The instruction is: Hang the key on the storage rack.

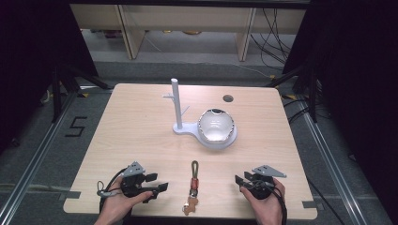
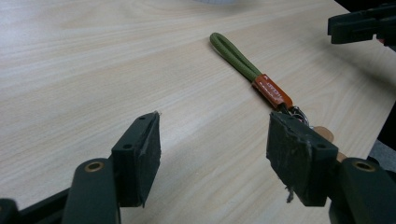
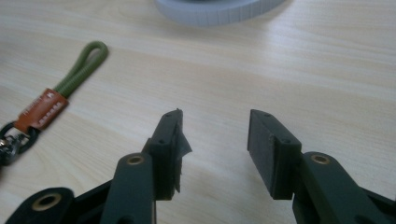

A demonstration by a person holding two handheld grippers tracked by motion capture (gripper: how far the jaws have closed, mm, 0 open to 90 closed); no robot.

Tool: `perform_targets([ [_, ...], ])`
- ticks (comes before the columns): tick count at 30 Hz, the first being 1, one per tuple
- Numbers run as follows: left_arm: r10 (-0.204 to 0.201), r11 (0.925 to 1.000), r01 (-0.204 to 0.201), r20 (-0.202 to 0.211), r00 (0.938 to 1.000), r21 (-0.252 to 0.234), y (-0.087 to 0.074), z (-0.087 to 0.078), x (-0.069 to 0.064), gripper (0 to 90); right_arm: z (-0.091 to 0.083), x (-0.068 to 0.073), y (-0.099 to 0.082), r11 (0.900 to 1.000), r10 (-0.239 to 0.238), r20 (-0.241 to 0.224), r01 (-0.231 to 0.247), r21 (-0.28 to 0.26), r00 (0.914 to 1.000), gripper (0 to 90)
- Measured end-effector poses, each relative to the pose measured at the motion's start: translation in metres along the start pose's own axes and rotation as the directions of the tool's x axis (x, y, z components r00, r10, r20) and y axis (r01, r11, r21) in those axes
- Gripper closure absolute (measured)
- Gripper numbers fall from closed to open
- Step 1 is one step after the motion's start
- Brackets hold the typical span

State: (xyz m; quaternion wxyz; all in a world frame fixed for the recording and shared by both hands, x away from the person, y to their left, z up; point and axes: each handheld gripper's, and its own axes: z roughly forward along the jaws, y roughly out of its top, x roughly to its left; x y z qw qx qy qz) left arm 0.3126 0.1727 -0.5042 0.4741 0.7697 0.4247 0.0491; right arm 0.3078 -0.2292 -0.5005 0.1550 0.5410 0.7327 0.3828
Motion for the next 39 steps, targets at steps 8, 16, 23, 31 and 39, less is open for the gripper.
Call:
perform_targets([
  [8, 0.033, 0.9976, -0.032, -0.011, 0.9994, 0.061, 0.011, 0.004, -0.009, 35.5, 0.000, -0.002, 0.002, 0.9995, -0.001, 0.013, 0.001, 0.030, 0.9999, 52.8],
  [16, 0.070, 0.9803, -0.062, -0.035, 0.9970, 0.188, 0.031, 0.010, -0.020, 37.0, -0.003, -0.002, 0.003, 0.9970, -0.013, 0.024, 0.012, 0.076, 0.9996, 52.5],
  [23, 0.088, 0.9350, -0.064, -0.054, 0.9946, 0.349, 0.051, 0.023, -0.033, 38.9, -0.004, 0.001, 0.005, 0.9955, -0.027, 0.057, 0.022, 0.092, 0.9980, 51.6],
  [31, 0.068, 0.9012, -0.031, -0.071, 0.9951, 0.432, 0.061, 0.043, -0.036, 38.9, -0.004, 0.004, 0.007, 0.9953, -0.024, 0.055, 0.019, 0.095, 0.9982, 50.2],
  [39, 0.076, 0.8783, -0.030, -0.077, 0.9941, 0.477, 0.073, 0.060, -0.049, 38.7, -0.005, 0.007, 0.008, 0.9939, -0.017, 0.037, 0.013, 0.109, 0.9992, 49.6],
])
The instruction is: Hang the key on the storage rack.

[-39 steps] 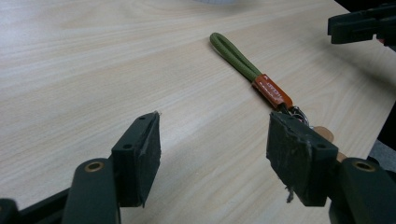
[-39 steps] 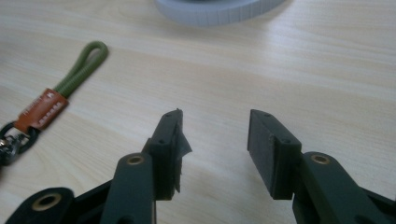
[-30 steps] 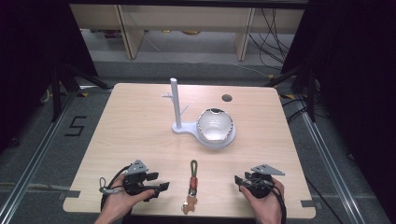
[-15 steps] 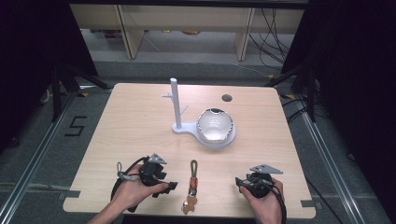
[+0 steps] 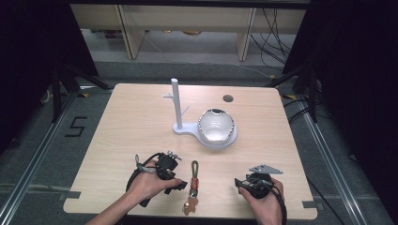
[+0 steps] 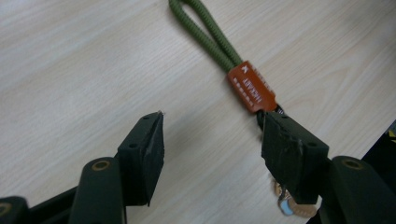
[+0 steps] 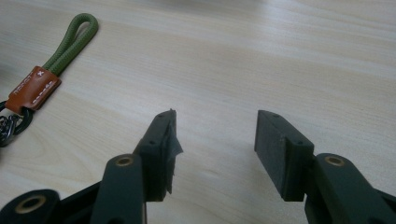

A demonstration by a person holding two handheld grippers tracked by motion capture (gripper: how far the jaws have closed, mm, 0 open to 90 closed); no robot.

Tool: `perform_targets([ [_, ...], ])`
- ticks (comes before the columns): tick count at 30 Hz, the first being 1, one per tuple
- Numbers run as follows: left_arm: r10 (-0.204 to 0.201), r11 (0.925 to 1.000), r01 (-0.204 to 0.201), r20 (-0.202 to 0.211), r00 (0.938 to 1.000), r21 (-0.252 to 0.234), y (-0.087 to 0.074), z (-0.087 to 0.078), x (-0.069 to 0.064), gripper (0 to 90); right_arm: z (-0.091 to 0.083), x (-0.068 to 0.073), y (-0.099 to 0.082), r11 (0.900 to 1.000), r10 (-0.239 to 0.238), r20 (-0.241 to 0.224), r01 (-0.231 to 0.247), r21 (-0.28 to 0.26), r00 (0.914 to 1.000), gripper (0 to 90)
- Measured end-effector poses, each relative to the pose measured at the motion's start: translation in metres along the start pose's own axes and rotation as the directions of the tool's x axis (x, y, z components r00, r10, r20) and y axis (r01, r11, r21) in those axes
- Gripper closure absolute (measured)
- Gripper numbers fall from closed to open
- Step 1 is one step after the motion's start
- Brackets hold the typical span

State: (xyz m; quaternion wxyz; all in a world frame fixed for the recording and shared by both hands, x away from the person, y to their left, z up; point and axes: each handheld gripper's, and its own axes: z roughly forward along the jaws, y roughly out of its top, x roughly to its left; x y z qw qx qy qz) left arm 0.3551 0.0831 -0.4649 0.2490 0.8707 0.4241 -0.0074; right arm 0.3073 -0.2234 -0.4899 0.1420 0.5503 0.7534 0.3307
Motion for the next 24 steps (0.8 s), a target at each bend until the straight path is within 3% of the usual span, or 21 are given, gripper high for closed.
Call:
perform_targets([
  [1, -0.006, 1.0000, 0.006, 0.005, 1.0000, 0.002, 0.004, 0.001, -0.003, 38.7, 0.000, -0.001, 0.000, 0.9998, -0.020, 0.001, 0.020, 0.001, 0.9998, 49.5],
  [7, -0.015, 0.9994, 0.014, 0.019, 0.9997, 0.032, 0.019, 0.014, -0.013, 38.3, 0.000, -0.002, -0.001, 0.9999, -0.011, -0.005, 0.011, -0.001, 0.9999, 49.1],
  [9, -0.048, 0.9976, 0.047, 0.023, 0.9986, 0.051, 0.022, 0.020, -0.018, 38.0, 0.001, -0.002, -0.001, 0.9999, -0.009, -0.002, 0.009, -0.006, 1.0000, 48.5],
  [10, -0.027, 0.9974, 0.026, 0.016, 0.9995, 0.067, 0.024, 0.022, -0.020, 37.7, 0.001, -0.003, -0.001, 0.9999, -0.011, -0.013, 0.011, -0.008, 0.9999, 48.3],
  [14, -0.025, 0.9965, 0.024, 0.013, 0.9996, 0.080, 0.029, 0.028, -0.026, 37.6, -0.001, -0.001, -0.001, 0.9998, 0.014, -0.015, -0.013, 0.016, 0.9998, 48.3],
  [16, -0.047, 0.9947, 0.046, 0.008, 0.9989, 0.092, 0.031, 0.032, -0.028, 37.7, -0.001, 0.000, -0.001, 0.9997, 0.021, -0.019, -0.020, 0.015, 0.9996, 48.3],
  [20, -0.013, 0.9911, 0.015, -0.020, 0.9997, 0.132, 0.034, 0.035, -0.028, 38.4, -0.001, 0.000, -0.001, 0.9994, 0.027, -0.031, -0.026, 0.023, 0.9992, 49.0],
  [24, -0.003, 0.9898, 0.009, -0.042, 0.9991, 0.142, 0.035, 0.038, -0.031, 39.8, 0.001, -0.002, -0.001, 0.9999, 0.002, -0.041, -0.001, 0.016, 0.9992, 49.0],
])
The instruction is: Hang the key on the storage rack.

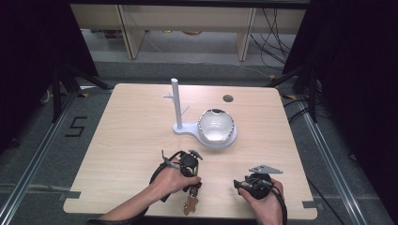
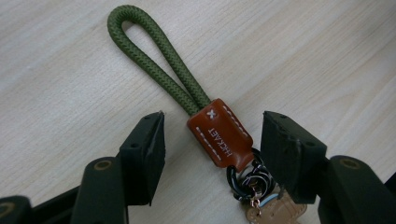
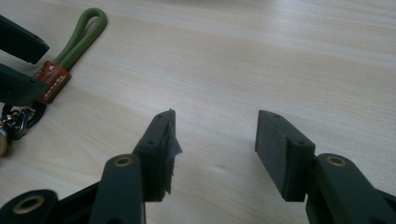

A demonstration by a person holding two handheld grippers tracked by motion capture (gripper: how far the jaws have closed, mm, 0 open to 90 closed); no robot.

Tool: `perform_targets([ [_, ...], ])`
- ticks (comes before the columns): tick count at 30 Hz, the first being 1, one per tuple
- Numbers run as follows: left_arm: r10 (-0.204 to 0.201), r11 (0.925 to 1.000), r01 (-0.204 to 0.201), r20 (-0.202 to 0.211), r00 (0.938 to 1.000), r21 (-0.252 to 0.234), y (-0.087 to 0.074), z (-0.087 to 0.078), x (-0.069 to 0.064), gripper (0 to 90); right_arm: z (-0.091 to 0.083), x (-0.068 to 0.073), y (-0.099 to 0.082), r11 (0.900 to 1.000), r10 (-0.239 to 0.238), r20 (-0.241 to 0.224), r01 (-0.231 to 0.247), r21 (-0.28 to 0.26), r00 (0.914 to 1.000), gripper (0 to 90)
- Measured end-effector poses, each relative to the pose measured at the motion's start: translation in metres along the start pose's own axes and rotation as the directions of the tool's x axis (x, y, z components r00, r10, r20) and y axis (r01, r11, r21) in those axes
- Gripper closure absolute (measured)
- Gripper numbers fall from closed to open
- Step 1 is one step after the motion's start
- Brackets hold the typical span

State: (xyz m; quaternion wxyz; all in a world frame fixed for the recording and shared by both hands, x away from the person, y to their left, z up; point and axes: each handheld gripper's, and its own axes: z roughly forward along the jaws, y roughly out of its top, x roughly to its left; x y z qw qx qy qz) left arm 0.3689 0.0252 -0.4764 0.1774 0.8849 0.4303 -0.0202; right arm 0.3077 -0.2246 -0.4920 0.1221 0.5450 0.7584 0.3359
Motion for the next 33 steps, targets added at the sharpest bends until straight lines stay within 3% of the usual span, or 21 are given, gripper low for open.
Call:
perform_targets([
  [7, 0.005, 0.9997, -0.004, -0.015, 0.9999, 0.024, 0.0026, 0.0047, -0.0039, 45.7, -0.0007, 0.0018, -0.0004, 0.9997, 0.021, -0.004, -0.021, 0.015, 0.9998, 48.9],
  [15, 0.059, 0.9976, -0.059, -0.017, 0.9981, 0.036, 0.0019, 0.0050, -0.0047, 54.3, 0.0001, -0.0017, -0.0006, 0.9999, 0.012, -0.011, -0.012, 0.006, 0.9999, 48.9],
  [16, 0.102, 0.9943, -0.101, -0.029, 0.9944, 0.034, 0.0021, 0.0046, -0.0023, 56.4, -0.0001, -0.0021, -0.0009, 0.9999, 0.009, -0.012, -0.009, 0.010, 0.9999, 48.9],
  [22, 0.162, 0.9854, -0.160, -0.040, 0.9859, 0.058, 0.0012, 0.0029, 0.0008, 60.9, 0.0004, -0.0002, -0.0011, 0.9999, 0.015, -0.009, -0.015, 0.009, 0.9999, 48.9],
  [27, 0.145, 0.9873, -0.142, -0.038, 0.9887, 0.071, 0.0026, 0.0030, 0.0016, 60.1, 0.0006, -0.0005, -0.0008, 0.9999, 0.008, -0.009, -0.008, 0.006, 0.9999, 48.5],
  [31, 0.073, 0.9954, -0.070, -0.042, 0.9965, 0.065, 0.0031, 0.0052, -0.0024, 55.8, 0.0003, -0.0005, -0.0012, 0.9998, 0.016, -0.010, -0.016, 0.011, 0.9998, 48.0],
  [33, 0.072, 0.9945, -0.068, -0.044, 0.9964, 0.079, 0.0047, 0.0046, -0.0028, 51.2, 0.0001, 0.0000, -0.0014, 0.9995, 0.027, -0.016, -0.027, 0.019, 0.9995, 47.8],
])
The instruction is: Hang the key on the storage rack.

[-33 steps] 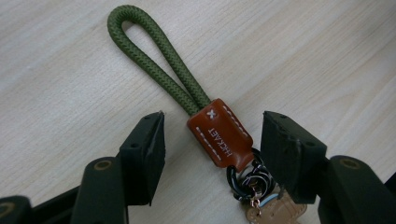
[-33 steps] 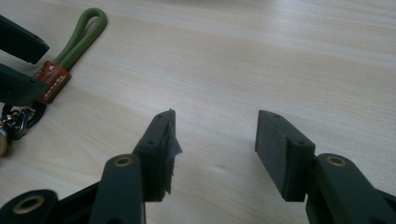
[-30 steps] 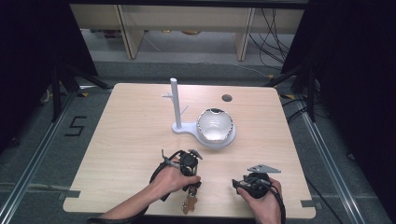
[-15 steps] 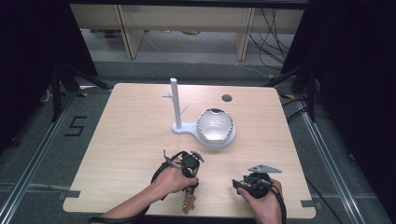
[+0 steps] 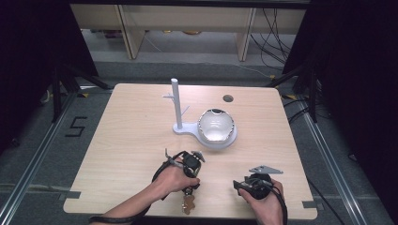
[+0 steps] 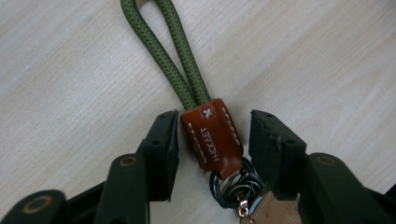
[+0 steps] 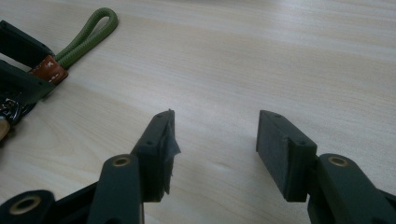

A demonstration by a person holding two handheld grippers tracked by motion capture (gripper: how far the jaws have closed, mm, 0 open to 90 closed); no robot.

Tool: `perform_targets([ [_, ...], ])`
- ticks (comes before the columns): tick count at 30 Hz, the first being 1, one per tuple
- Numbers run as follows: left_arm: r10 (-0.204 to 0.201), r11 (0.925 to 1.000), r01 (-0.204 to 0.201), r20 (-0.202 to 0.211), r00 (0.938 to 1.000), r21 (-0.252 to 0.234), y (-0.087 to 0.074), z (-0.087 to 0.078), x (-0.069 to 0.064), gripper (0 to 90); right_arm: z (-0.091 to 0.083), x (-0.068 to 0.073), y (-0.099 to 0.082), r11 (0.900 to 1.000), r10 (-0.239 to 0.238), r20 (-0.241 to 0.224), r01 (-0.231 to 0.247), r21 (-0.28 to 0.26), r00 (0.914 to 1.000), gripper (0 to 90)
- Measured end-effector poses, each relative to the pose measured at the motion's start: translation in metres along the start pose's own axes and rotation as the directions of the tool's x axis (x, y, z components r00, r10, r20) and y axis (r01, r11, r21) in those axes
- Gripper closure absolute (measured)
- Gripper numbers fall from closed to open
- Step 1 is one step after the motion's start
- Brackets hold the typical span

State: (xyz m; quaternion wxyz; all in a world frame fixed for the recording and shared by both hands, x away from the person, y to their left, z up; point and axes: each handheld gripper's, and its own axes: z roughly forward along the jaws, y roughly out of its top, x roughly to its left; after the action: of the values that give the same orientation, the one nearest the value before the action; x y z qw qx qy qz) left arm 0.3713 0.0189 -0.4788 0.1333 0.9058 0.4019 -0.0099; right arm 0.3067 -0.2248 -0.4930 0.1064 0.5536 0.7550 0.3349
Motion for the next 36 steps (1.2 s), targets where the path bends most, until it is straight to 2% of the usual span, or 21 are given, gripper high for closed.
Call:
perform_targets([
  [1, 0.000, 1.0000, 0.000, -0.008, 1.0000, -0.001, 0.000, 0.000, -0.001, 50.5, 0.001, -0.001, 0.000, 0.9999, -0.009, 0.002, 0.009, -0.005, 1.0000, 47.8],
  [2, 0.023, 0.9997, -0.023, -0.021, 0.9995, -0.005, 0.001, 0.000, -0.001, 50.3, 0.000, 0.000, 0.000, 1.0000, -0.005, 0.000, 0.005, -0.001, 1.0000, 47.8],
  [4, 0.055, 0.9985, -0.055, -0.052, 0.9971, -0.001, 0.001, 0.001, -0.003, 52.8, 0.000, 0.000, 0.000, 1.0000, -0.004, 0.000, 0.004, -0.001, 1.0000, 47.7],
  [5, 0.055, 0.9985, -0.055, -0.052, 0.9971, -0.001, 0.001, 0.001, -0.003, 55.2, 0.000, 0.000, 0.000, 1.0000, -0.004, 0.000, 0.004, -0.001, 1.0000, 47.7],
  [6, 0.099, 0.9951, -0.099, -0.082, 0.9917, 0.005, 0.000, 0.001, -0.005, 57.0, 0.000, 0.000, 0.000, 1.0000, -0.004, -0.002, 0.004, -0.003, 1.0000, 47.7],
  [9, 0.123, 0.9923, -0.124, -0.079, 0.9893, -0.007, -0.002, 0.001, -0.006, 59.9, -0.001, 0.000, 0.000, 0.9999, -0.012, -0.005, 0.012, -0.003, 0.9999, 47.7],
  [10, 0.144, 0.9896, -0.144, -0.071, 0.9871, 0.005, -0.002, 0.000, -0.005, 61.3, -0.001, 0.000, 0.000, 0.9999, -0.012, -0.004, 0.012, -0.001, 0.9999, 47.7],
  [14, 0.218, 0.9757, -0.219, -0.049, 0.9748, -0.017, -0.005, 0.000, -0.002, 68.0, -0.001, 0.000, 0.000, 0.9999, -0.011, -0.007, 0.011, -0.003, 0.9999, 47.8],
  [16, 0.223, 0.9742, -0.224, -0.041, 0.9740, -0.027, -0.007, -0.001, -0.001, 68.6, -0.001, 0.001, 0.000, 0.9999, -0.009, -0.008, 0.009, -0.006, 0.9999, 47.8],
  [17, 0.239, 0.9701, -0.240, -0.037, 0.9704, -0.037, -0.009, -0.002, 0.001, 68.8, -0.001, 0.001, 0.000, 0.9999, -0.011, -0.007, 0.011, -0.007, 0.9999, 47.8],
  [19, 0.230, 0.9715, -0.231, -0.030, 0.9727, -0.051, -0.010, -0.002, 0.002, 68.9, 0.000, 0.001, 0.000, 0.9999, -0.011, -0.006, 0.011, -0.008, 0.9999, 47.8],
  [23, 0.241, 0.9660, -0.242, -0.016, 0.9704, -0.092, -0.017, -0.006, 0.005, 69.0, 0.000, 0.000, 0.000, 0.9999, -0.015, 0.001, 0.015, -0.007, 0.9999, 47.8],
  [24, 0.242, 0.9635, -0.242, -0.013, 0.9701, -0.114, -0.019, -0.009, 0.006, 69.0, 0.001, -0.002, 0.000, 0.9988, -0.041, 0.003, 0.041, -0.029, 0.9992, 47.8],
  [25, 0.248, 0.9612, -0.247, -0.012, 0.9687, -0.122, -0.020, -0.010, 0.006, 69.0, 0.001, -0.002, 0.000, 0.9995, -0.024, 0.004, 0.024, -0.020, 0.9997, 47.8],
  [27, 0.253, 0.9562, -0.252, -0.013, 0.9675, -0.150, -0.024, -0.014, 0.007, 69.0, 0.003, -0.003, -0.001, 0.9990, -0.034, -0.002, 0.034, -0.030, 0.9994, 47.9],
  [28, 0.259, 0.9537, -0.258, -0.015, 0.9659, -0.155, -0.025, -0.015, 0.008, 69.0, 0.002, -0.002, -0.002, 0.9992, -0.030, 0.008, 0.031, -0.026, 0.9995, 48.1],
  [29, 0.277, 0.9463, -0.276, -0.020, 0.9607, -0.168, -0.027, -0.016, 0.010, 69.0, 0.002, -0.002, -0.002, 0.9992, -0.030, 0.008, 0.031, -0.026, 0.9995, 48.1],
  [31, 0.262, 0.9471, -0.260, -0.011, 0.9649, -0.188, -0.031, -0.017, 0.011, 69.0, 0.003, -0.003, -0.002, 0.9978, -0.054, 0.009, 0.054, -0.038, 0.9985, 48.2],
  [32, 0.276, 0.9394, -0.273, -0.017, 0.9611, -0.207, -0.033, -0.017, 0.013, 69.0, 0.003, -0.003, -0.002, 0.9972, -0.057, 0.010, 0.057, -0.048, 0.9983, 48.2],
  [34, 0.267, 0.9300, -0.263, -0.020, 0.9635, -0.257, -0.038, -0.018, 0.013, 69.0, 0.003, -0.003, -0.003, 0.9968, -0.061, 0.013, 0.061, -0.051, 0.9981, 48.3],
  [36, 0.278, 0.9215, -0.271, -0.015, 0.9606, -0.279, -0.043, -0.019, 0.016, 68.9, 0.003, -0.003, -0.002, 0.9962, -0.064, 0.015, 0.065, -0.057, 0.9978, 48.3],
])
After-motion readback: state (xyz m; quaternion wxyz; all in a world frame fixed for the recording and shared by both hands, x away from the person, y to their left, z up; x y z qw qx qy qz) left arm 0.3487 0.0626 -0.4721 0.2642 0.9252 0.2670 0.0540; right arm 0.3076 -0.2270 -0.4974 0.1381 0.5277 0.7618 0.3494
